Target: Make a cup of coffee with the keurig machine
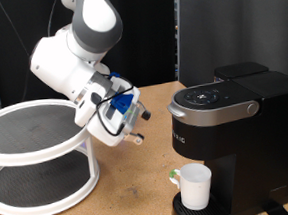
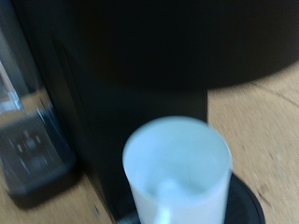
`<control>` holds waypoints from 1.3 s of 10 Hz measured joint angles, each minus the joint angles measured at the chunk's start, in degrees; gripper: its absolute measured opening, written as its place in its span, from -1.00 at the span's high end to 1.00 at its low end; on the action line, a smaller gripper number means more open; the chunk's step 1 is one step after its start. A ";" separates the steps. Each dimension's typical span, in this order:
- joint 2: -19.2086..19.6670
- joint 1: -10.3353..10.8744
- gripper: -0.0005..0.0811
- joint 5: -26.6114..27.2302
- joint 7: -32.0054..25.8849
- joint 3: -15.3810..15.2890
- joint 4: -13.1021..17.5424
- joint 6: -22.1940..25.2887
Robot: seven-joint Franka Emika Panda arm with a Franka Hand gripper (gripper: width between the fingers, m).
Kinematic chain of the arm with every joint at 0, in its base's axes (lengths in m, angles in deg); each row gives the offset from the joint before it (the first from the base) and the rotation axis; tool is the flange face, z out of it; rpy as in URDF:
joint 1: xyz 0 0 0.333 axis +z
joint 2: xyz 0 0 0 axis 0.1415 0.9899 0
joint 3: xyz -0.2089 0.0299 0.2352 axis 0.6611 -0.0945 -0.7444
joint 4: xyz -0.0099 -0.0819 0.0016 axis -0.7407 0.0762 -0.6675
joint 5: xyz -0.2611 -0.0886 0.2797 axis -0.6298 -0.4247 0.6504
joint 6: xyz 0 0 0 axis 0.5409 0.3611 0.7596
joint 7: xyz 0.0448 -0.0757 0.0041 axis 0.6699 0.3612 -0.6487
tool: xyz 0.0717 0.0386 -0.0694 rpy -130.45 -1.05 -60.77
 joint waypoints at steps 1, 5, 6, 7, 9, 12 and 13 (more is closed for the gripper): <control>-1.64 -0.05 -0.99 -0.04 1.15 -0.01 0.64 2.04; -8.92 -0.57 -0.99 -1.46 8.81 -0.15 3.03 9.02; -10.49 -0.89 -0.99 -2.35 10.61 -0.23 3.10 9.46; -10.29 -0.89 -0.99 -2.35 10.56 -0.23 2.96 9.37; -10.77 -0.88 -0.99 -2.07 10.30 -0.38 3.23 9.37; -14.70 -1.41 -0.99 -4.54 11.27 -3.18 3.63 9.12; -16.11 -1.90 -0.99 -5.69 12.77 -4.60 3.62 9.12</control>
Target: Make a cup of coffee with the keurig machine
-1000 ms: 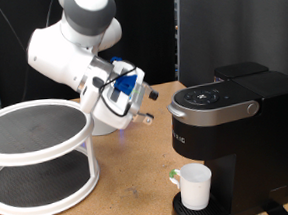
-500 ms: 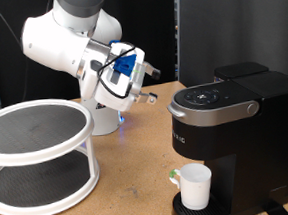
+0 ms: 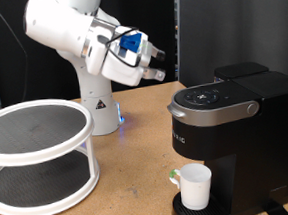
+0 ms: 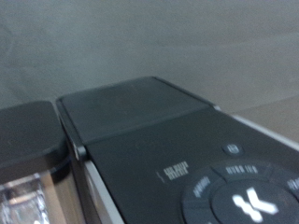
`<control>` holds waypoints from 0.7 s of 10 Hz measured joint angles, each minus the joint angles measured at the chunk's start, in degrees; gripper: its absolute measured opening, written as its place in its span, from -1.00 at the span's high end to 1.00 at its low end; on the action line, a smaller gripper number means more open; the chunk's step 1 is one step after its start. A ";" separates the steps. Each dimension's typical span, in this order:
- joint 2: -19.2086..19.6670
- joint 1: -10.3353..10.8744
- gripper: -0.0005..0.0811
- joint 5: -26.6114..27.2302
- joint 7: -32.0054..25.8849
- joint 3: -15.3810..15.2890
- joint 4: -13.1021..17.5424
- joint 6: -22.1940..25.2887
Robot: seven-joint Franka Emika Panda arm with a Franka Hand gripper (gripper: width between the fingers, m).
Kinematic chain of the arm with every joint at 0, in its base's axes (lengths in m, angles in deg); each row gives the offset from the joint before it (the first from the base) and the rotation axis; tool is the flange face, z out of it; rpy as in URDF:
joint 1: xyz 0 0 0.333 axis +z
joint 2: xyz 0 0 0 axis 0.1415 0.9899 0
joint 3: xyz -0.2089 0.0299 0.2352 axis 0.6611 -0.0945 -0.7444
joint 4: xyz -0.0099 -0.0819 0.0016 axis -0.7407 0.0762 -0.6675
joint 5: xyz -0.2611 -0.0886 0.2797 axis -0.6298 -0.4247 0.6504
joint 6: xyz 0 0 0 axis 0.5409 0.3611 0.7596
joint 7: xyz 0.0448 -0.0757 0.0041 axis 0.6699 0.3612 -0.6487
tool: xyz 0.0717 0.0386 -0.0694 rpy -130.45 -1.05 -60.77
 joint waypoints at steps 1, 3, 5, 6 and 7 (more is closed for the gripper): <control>-1.26 -0.37 -0.99 -0.47 1.20 -1.07 -0.02 0.00; -3.28 -0.92 -0.99 -1.16 4.36 -2.20 -0.05 0.37; -3.98 -1.24 -0.99 -1.20 5.20 -2.22 -0.25 0.67; -3.97 -1.24 -0.99 -1.63 5.31 -2.60 -0.17 0.34; -3.90 -1.70 -0.99 -6.46 6.93 -4.37 0.20 -0.44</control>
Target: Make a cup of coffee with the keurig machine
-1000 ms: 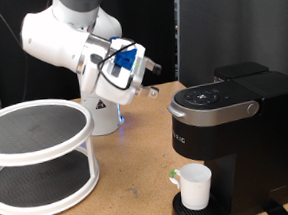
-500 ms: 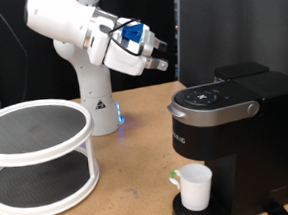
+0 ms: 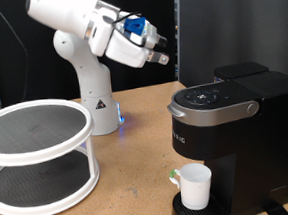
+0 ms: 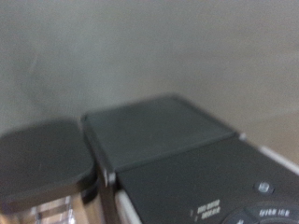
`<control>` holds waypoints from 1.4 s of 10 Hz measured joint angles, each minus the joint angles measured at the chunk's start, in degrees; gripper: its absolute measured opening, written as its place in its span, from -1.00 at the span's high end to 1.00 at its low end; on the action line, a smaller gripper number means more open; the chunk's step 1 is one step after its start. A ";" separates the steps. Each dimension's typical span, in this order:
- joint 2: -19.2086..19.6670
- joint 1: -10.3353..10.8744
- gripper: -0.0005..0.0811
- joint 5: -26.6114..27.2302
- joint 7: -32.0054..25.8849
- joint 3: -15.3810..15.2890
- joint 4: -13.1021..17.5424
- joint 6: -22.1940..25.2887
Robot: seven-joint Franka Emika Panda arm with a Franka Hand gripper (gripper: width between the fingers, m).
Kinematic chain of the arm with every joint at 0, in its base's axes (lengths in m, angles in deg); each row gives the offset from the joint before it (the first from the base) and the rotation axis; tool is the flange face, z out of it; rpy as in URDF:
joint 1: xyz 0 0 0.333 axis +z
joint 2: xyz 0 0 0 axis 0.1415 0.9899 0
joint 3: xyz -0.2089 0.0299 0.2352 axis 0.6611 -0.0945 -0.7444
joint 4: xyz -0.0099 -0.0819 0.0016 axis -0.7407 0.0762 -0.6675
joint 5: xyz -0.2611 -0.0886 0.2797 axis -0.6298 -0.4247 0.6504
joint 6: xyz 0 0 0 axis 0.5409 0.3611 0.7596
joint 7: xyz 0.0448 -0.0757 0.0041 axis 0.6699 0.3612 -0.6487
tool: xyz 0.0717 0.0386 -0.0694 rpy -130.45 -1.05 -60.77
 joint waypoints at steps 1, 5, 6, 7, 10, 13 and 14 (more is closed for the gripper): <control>0.14 -0.83 -0.99 -7.35 4.02 -3.18 1.06 -0.15; 3.69 -3.49 -0.99 -31.62 13.03 -13.85 7.03 2.15; 3.72 -3.44 -0.99 -29.82 12.97 -13.55 6.88 2.12; 3.74 -3.38 -0.99 -29.52 13.03 -13.50 6.87 2.12; 5.22 -3.24 -0.99 -33.82 13.44 -16.07 9.72 3.83; 9.71 -3.24 -0.99 -35.72 19.87 -19.23 15.49 4.23; 11.65 -3.23 -0.99 -35.53 22.22 -19.54 17.79 5.47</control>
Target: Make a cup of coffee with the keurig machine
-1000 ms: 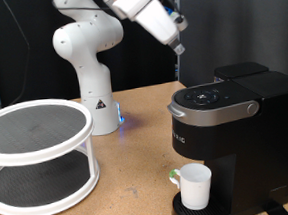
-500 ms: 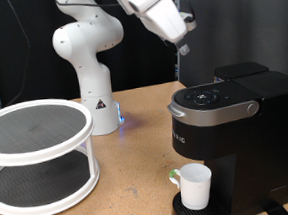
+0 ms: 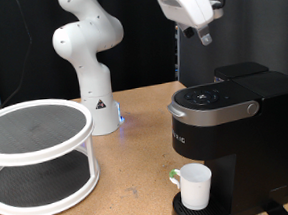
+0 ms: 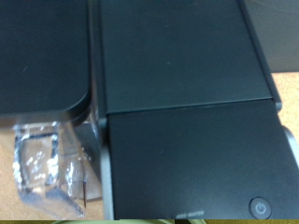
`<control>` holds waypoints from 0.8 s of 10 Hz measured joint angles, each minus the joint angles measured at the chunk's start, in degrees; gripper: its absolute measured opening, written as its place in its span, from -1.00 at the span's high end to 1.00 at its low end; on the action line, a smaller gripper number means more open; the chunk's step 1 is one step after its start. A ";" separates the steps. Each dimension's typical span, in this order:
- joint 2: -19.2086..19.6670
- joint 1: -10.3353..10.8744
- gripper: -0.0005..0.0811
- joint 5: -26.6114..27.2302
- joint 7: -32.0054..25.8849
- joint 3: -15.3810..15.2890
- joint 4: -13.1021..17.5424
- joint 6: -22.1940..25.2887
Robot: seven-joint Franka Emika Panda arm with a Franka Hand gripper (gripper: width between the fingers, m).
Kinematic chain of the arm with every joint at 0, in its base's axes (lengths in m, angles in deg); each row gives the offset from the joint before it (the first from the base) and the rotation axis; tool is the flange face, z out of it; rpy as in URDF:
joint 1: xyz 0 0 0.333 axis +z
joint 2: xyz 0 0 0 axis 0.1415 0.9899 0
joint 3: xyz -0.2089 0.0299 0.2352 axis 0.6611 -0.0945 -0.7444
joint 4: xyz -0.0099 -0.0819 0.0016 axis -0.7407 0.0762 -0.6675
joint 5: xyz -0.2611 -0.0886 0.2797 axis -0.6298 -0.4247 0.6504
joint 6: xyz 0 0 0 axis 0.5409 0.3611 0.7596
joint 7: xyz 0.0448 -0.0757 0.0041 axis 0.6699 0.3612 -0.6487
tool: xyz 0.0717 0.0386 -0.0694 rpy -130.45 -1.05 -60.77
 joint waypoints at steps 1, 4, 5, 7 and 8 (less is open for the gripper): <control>2.70 -0.01 -0.99 0.06 1.44 -0.03 2.77 1.81; 2.70 -0.02 -0.99 -0.53 -2.97 -0.06 2.29 1.61; 3.04 -0.02 -0.99 -1.81 -3.19 -0.23 2.65 1.96; 5.04 -0.06 -0.99 -6.05 -1.18 -0.98 5.17 3.39; 6.37 -0.06 -0.99 -7.46 -0.02 -1.24 6.73 3.59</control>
